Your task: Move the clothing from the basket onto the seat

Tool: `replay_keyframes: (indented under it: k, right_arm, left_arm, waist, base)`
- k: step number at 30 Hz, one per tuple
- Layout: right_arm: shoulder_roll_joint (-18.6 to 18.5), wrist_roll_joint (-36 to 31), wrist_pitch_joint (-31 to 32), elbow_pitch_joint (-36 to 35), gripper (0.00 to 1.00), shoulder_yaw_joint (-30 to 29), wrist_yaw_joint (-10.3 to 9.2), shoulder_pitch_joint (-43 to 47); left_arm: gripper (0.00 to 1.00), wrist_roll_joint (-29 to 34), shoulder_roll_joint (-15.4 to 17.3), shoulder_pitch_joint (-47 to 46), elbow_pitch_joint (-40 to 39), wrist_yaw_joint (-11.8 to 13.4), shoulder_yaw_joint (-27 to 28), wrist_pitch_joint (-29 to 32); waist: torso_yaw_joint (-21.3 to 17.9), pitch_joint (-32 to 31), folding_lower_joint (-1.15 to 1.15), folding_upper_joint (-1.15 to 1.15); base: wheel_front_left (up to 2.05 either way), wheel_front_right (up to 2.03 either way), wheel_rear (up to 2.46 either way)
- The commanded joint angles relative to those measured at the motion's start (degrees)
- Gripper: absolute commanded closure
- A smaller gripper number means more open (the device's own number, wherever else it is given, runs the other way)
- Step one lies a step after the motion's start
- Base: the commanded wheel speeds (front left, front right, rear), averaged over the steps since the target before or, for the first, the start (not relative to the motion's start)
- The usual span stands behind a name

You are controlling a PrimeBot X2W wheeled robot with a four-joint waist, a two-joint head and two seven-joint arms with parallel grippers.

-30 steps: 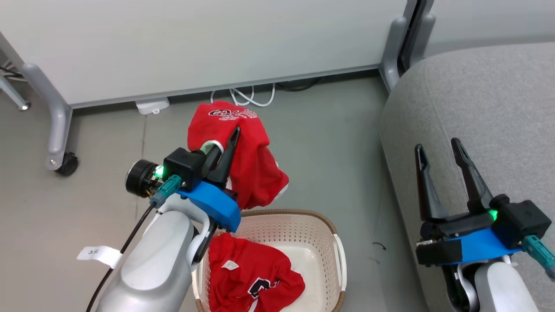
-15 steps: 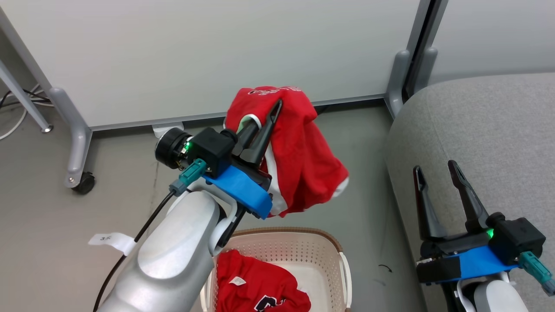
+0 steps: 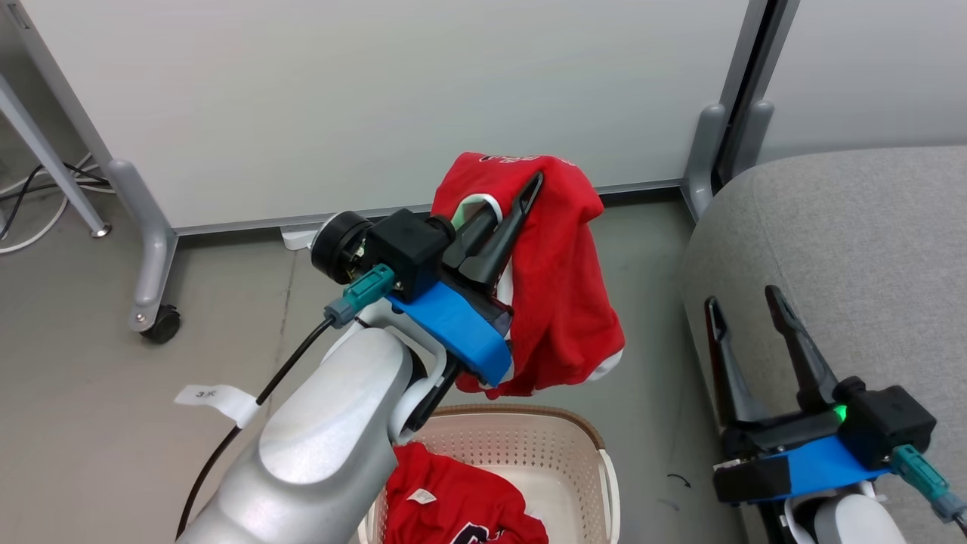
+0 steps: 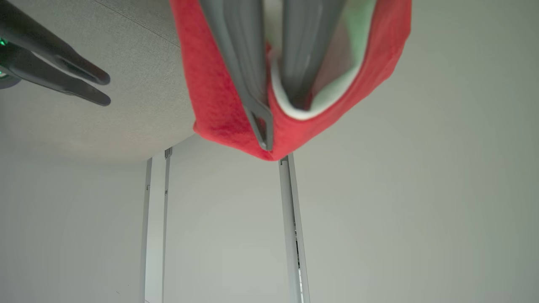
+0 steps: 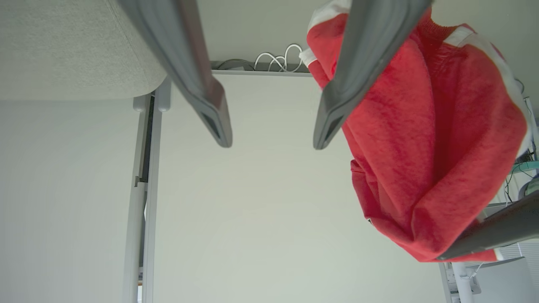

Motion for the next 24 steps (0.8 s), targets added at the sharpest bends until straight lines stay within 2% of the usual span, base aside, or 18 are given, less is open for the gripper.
replay_keyframes:
  k: [1, 5, 12, 24]
  right_arm:
    - [-0.22, -0.21, -0.18, -0.41, 0.0, 1.04, 0.03, 0.4]
    - [-0.42, -1.56, -0.18, -0.69, 0.0, 4.46, 0.03, -1.55]
    - [-4.11, -1.89, -0.19, 1.83, 0.0, 11.28, 0.03, -7.29]
    - [-8.82, 1.23, -0.12, 11.12, 0.0, 20.47, 0.03, -16.85]
  left_arm:
    - [1.0, -0.21, 0.25, -0.58, -0.55, -0.03, -0.3, -0.12]
    - [1.0, -0.01, 0.51, -0.59, -1.12, -0.02, -0.73, -0.22]
    - [1.0, 0.53, 0.27, -0.58, -1.96, 0.25, -1.69, -0.7]
    - [1.0, 0.99, -0.72, -1.72, -2.44, 0.18, -4.23, -1.17]
  waist:
    - [0.06, -0.07, 0.0, -0.01]
    - [0.18, -0.04, 0.0, -0.01]
    - [0.5, 0.25, 0.0, -0.01]
    - [1.68, 0.55, 0.0, -0.01]
  base:
    - [0.0, 0.0, 0.0]
    - [0.0, 0.0, 0.0]
    - [0.0, 0.0, 0.0]
    - [0.0, 0.0, 0.0]
